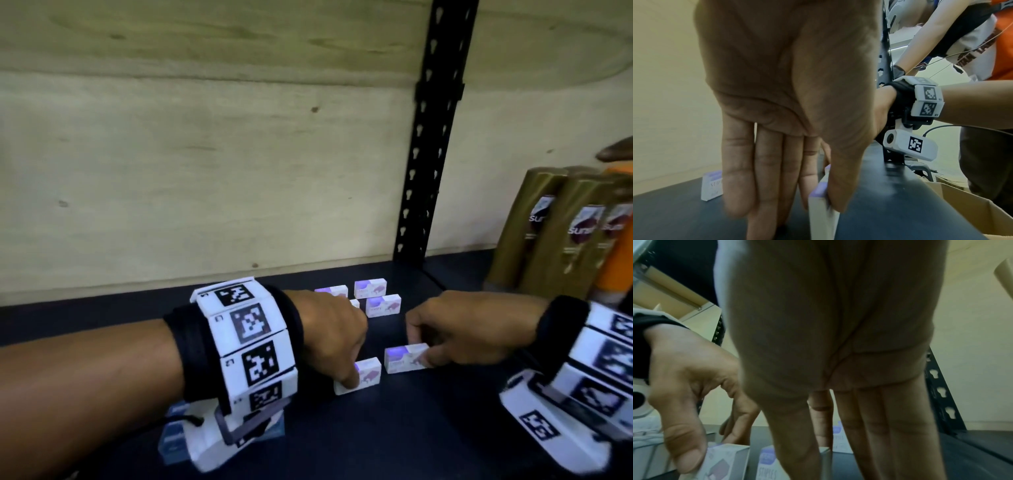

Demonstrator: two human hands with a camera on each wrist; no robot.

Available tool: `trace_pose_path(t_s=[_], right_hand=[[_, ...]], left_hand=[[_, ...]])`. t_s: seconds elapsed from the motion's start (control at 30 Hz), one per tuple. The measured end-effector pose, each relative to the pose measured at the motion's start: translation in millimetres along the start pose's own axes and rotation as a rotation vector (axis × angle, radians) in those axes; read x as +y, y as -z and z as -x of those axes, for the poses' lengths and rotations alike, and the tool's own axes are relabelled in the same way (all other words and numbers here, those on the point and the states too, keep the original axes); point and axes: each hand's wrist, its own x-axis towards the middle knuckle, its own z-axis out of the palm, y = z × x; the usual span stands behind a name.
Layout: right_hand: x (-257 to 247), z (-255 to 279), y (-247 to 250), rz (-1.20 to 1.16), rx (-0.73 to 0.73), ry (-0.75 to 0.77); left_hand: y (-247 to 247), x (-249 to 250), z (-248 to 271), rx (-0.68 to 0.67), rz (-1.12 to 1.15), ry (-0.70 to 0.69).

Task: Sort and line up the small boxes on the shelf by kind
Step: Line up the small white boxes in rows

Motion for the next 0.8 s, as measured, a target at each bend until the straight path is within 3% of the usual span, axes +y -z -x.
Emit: trace_pose_path(t_s=[0.8], right_hand=[[-4, 20, -4, -0.053, -0.065, -0.006]], left_hand=[[-7, 8, 3, 0.043, 0.038, -0.099]])
